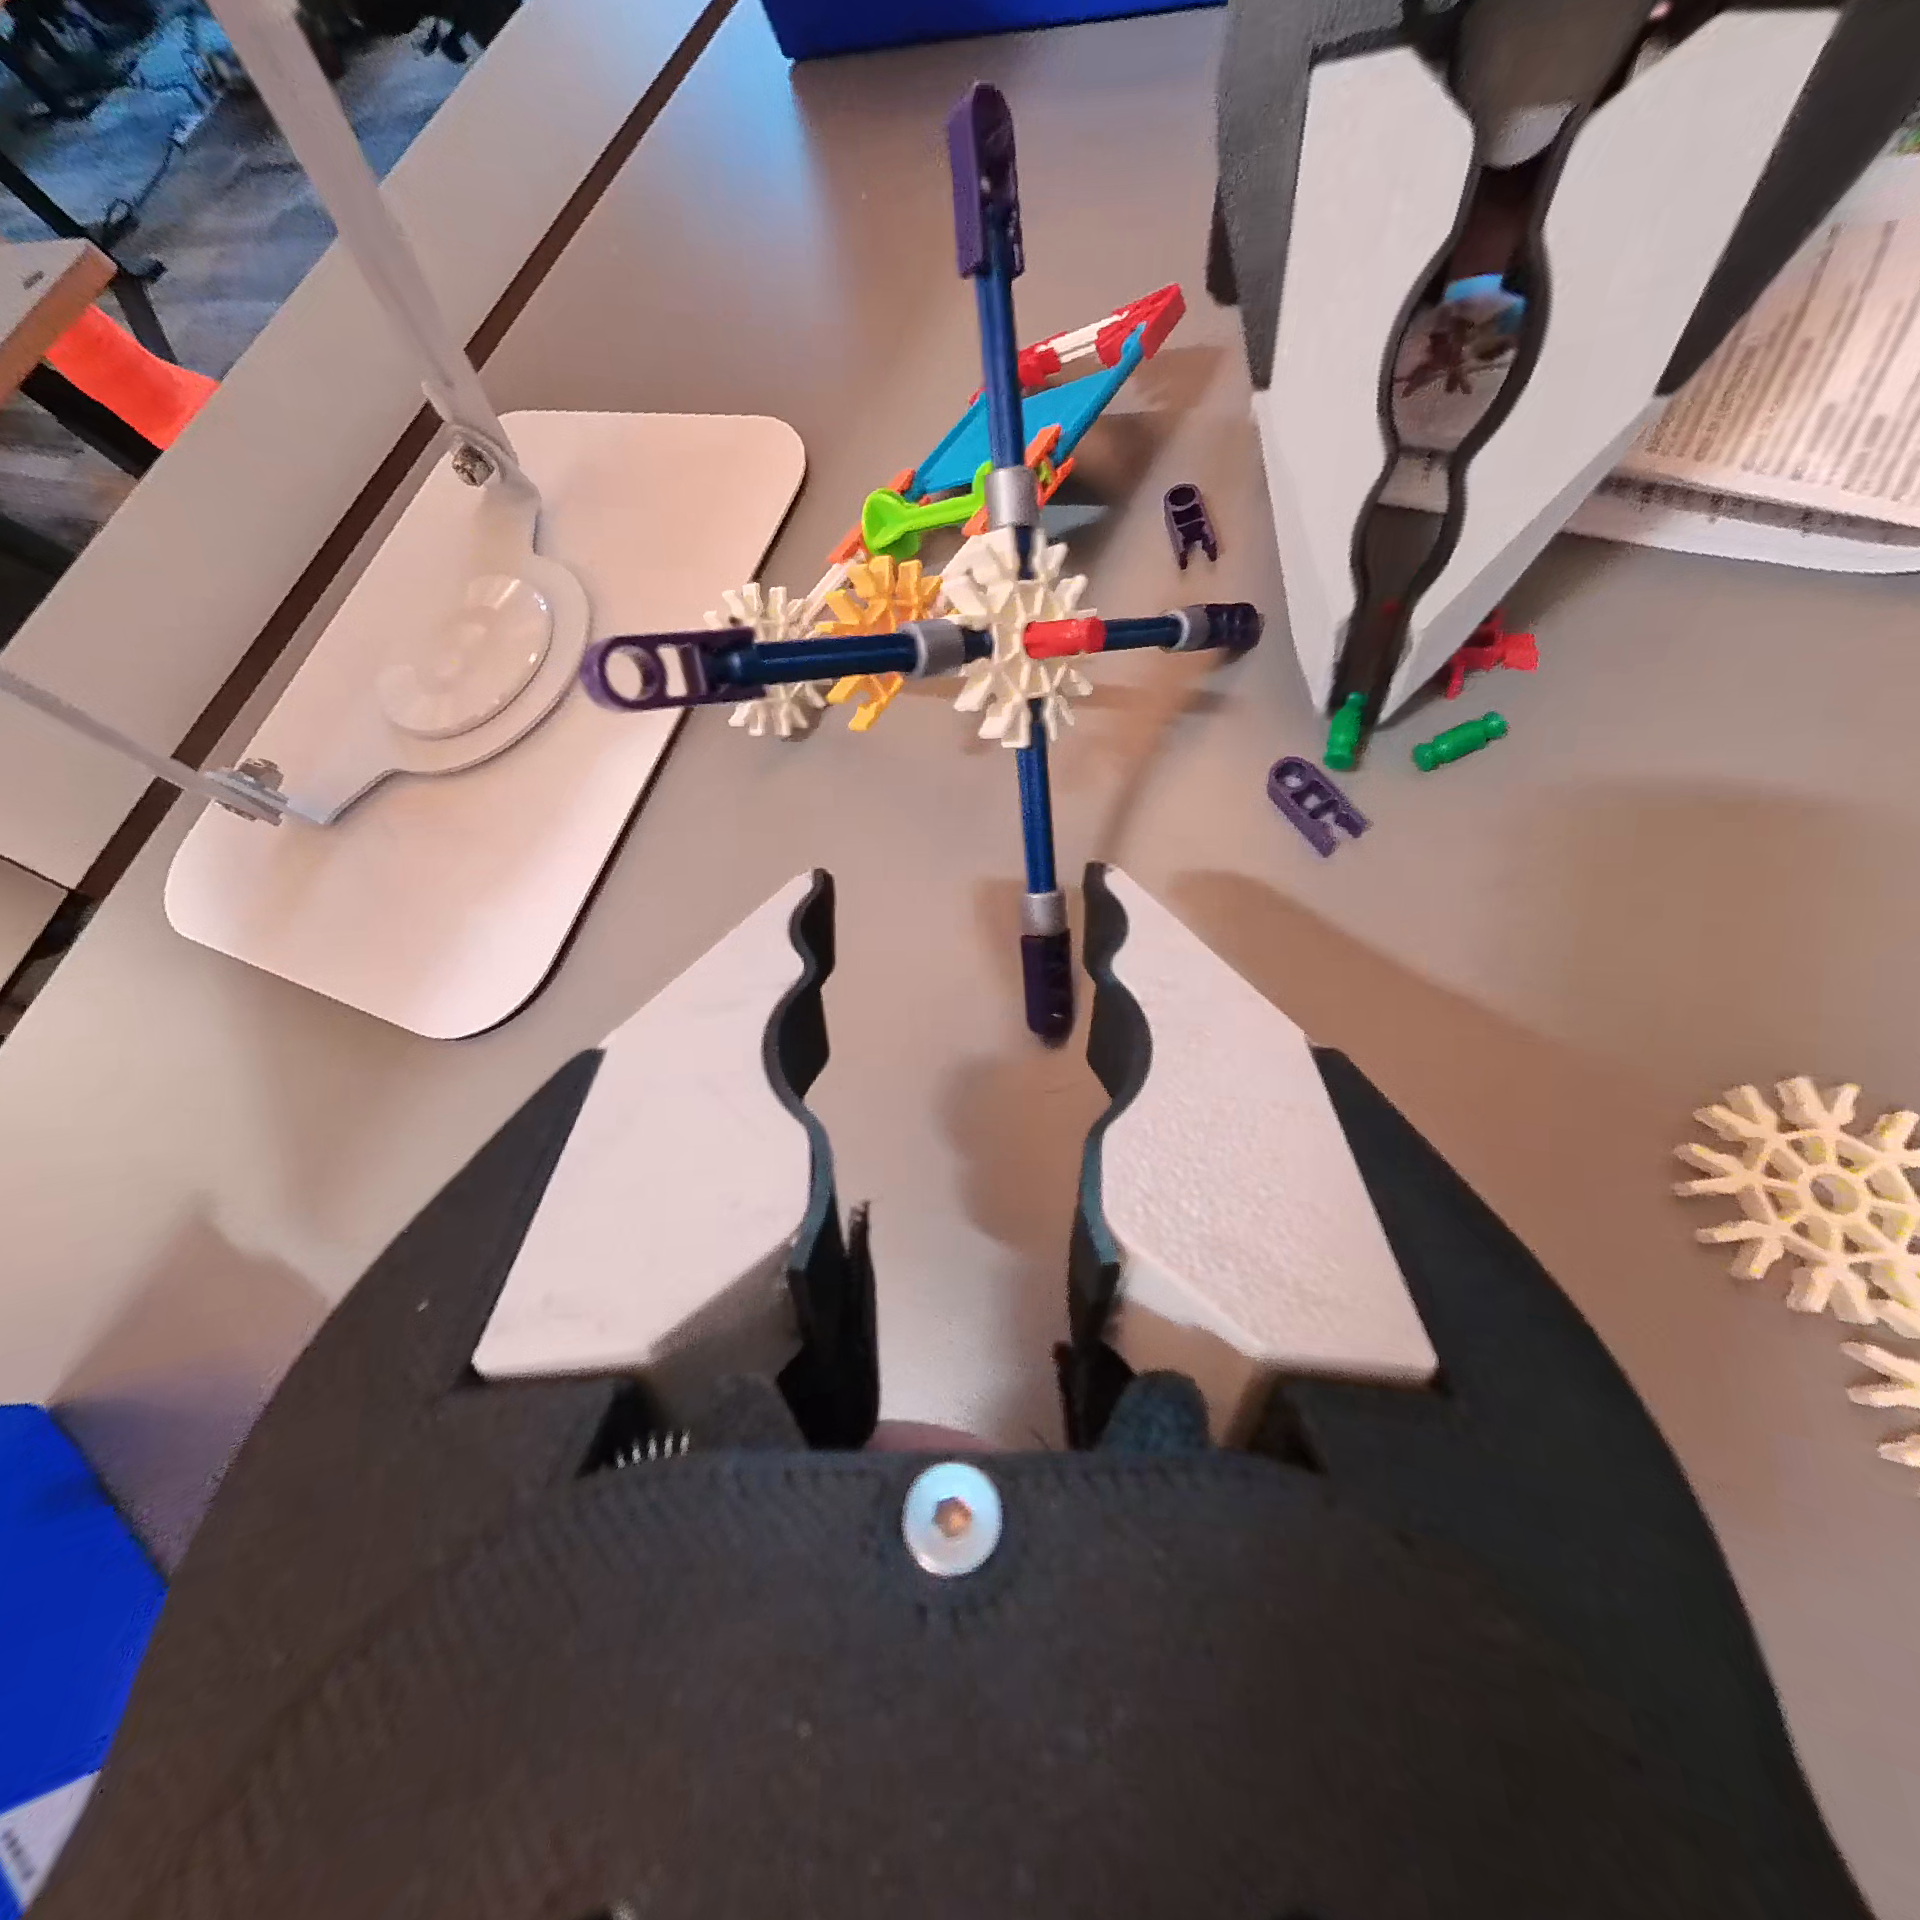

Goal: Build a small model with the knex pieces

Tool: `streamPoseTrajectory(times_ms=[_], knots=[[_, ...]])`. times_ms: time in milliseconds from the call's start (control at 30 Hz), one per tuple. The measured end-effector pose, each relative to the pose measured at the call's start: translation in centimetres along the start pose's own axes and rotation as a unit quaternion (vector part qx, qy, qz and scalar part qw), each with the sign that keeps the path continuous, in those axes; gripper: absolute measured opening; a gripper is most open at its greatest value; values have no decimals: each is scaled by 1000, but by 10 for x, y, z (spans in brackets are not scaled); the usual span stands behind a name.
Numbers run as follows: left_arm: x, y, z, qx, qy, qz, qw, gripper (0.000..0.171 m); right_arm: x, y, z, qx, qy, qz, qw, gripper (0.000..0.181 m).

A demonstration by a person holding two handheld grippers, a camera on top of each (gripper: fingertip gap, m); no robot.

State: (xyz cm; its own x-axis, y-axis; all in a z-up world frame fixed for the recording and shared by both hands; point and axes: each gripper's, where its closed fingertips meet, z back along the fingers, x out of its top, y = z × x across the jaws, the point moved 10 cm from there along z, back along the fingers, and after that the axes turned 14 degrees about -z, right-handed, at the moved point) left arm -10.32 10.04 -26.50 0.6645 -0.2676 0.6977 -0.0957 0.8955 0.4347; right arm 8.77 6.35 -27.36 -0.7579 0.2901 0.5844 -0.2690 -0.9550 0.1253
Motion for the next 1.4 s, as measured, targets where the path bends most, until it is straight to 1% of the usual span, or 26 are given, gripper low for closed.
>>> streamPoseTrajectory(times_ms=[100, 167, 233, 400, 467, 567, 667, 733, 767, 833, 900, 967, 1067, 1100, 1300, 1400], knots=[[-3, 7, 1, 1, -15, 31, 999, 43, 0, -3, 18, -9, -19, 1, 1000, 3], [-8, 18, 1, 30, -12, 67, 997, 33, -1, -8, 34, -24, -37, 2, 999, 3], [-12, 27, -2, 44, -15, 101, 994, 32, -1, -14, 51, -50, -55, 1, 997, 2], [-20, 47, -9, 67, -27, 161, 984, 30, -7, -35, 70, -170, -36, 26, 984, 3], [-20, 54, -14, 49, -47, 187, 980, 29, -4, -41, 74, -194, -38, 39, 979, 3], [-12, 59, -21, 18, -78, 187, 979, 25, 3, -49, 79, -199, -40, 60, 977, 3], [-9, 63, -34, -13, -87, 173, 981, 25, 13, -57, 79, -183, -30, 86, 979, 3], [-8, 60, -41, -71, -101, 173, 977, 27, 20, -64, 76, -165, -20, 93, 982, 3], [-7, 61, -43, -87, -109, 177, 974, 28, 23, -68, 74, -157, -17, 96, 983, 3], [-4, 62, -47, -104, -124, 170, 972, 28, 28, -73, 69, -130, -4, 99, 987, 3], [-4, 64, -52, -119, -126, 164, 971, 29, 33, -79, 63, -110, 17, 102, 989, 3], [-4, 67, -56, -131, -132, 171, 968, 27, 37, -81, 58, -63, 39, 97, 993, 3], [1, 68, -57, -158, -158, 160, 961, 24, 45, -87, 53, -9, 48, 89, 995, 3], [4, 66, -57, -177, -166, 156, 957, 22, 47, -89, 52, 4, 52, 87, 995, 3], [9, 53, -62, -246, -156, 136, 947, 24, 54, -89, 43, 77, 103, 85, 988, 3], [13, 47, -63, -259, -158, 115, 946, 24, 56, -88, 39, 107, 126, 83, 983, 3]])
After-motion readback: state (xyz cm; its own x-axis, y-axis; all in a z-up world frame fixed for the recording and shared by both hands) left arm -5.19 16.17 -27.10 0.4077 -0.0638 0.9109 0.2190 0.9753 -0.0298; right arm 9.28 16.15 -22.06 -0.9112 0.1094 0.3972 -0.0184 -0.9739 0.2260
